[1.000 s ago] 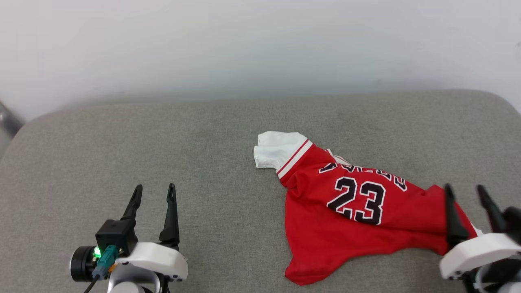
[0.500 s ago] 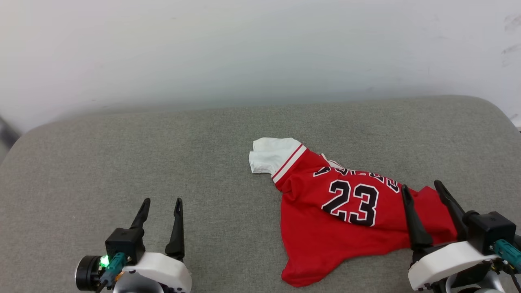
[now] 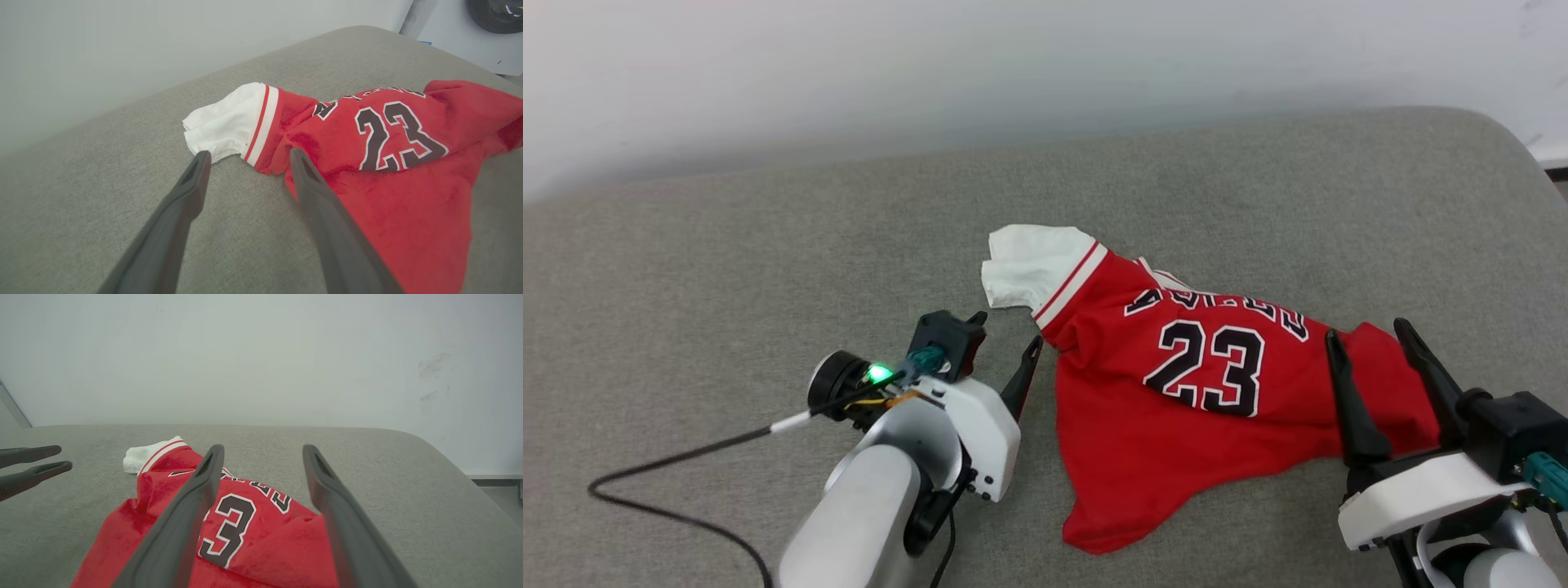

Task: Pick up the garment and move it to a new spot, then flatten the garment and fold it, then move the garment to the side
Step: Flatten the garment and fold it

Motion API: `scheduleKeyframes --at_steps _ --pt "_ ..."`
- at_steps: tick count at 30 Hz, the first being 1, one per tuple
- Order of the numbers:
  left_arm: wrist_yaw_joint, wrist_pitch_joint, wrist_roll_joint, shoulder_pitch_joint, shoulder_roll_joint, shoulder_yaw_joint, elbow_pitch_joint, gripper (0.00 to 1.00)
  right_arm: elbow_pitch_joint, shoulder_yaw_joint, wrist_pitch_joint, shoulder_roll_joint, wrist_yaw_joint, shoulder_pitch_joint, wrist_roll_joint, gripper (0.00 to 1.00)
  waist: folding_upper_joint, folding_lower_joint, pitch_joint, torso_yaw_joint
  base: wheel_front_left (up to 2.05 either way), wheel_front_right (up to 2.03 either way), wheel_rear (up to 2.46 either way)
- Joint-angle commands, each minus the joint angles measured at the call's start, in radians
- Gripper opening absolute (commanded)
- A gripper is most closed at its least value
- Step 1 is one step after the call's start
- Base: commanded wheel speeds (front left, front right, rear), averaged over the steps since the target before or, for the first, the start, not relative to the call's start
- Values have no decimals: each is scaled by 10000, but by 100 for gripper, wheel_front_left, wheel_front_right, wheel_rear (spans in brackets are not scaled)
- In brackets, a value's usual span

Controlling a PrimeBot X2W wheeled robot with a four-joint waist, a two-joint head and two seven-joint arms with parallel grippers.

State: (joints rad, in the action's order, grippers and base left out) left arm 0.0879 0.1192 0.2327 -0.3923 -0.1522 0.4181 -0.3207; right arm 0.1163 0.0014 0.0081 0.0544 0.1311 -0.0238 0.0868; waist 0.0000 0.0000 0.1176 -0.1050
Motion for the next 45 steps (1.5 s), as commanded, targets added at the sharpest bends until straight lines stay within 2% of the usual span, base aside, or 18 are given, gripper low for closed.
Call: scheduleKeyframes --at_steps 1,4,8,14,16,17,19,23,29,34,41,45 --pt "113 333 46 -352 -35 169 -188 100 0 -7 -25 -48 -7 -156 -20 100 0 0 449 -314 0 0 0" --pt "335 1338 197 -1058 -158 734 -701 100 -103 -9 -87 -50 -7 -297 -13 100 0 0 847 -528 0 0 0" --pt "415 2667 632 -1839 -392 1574 -1258 100 -242 53 -242 -54 -5 -496 163 100 0 0 1285 -778 0 0 0" --pt "430 4587 2030 -2553 -1023 3363 -1745 100 -536 128 -518 -52 -7 -773 349 100 0 0 1678 -1047 0 0 0" --pt "431 4976 2464 -2667 -1210 3770 -1801 44 -630 145 -596 -51 -5 -830 393 100 0 0 1731 -1094 0 0 0" --pt "432 5068 2646 -2723 -1278 3902 -1812 0 -682 153 -623 -51 -7 -817 436 100 0 0 1741 -1111 0 0 0" --pt "431 5151 2890 -2814 -1466 4079 -1859 0 -785 149 -680 -51 -7 -832 467 100 0 0 1729 -1121 0 0 0" --pt "401 4426 2791 -3134 -1752 3908 -1741 0 -925 65 -729 -52 -5 -786 464 100 0 0 1566 -925 0 0 0" --pt "-54 3388 2777 -2736 -2113 3517 -890 0 -859 -165 -574 -49 -7 -586 271 100 0 0 988 -232 0 0 0" --pt "-659 3062 3026 -1763 -2643 3107 32 0 -717 -199 -350 -48 -5 -402 216 100 0 0 576 308 0 0 0" --pt "-2016 2896 3721 1075 -3565 2594 1812 0 -508 -294 -66 -45 -5 57 195 100 0 0 -48 1064 0 0 0" --pt "-2691 2969 4234 2704 -3879 2432 2629 0 -394 -373 54 -45 -5 292 184 100 0 0 -320 1358 0 0 0"
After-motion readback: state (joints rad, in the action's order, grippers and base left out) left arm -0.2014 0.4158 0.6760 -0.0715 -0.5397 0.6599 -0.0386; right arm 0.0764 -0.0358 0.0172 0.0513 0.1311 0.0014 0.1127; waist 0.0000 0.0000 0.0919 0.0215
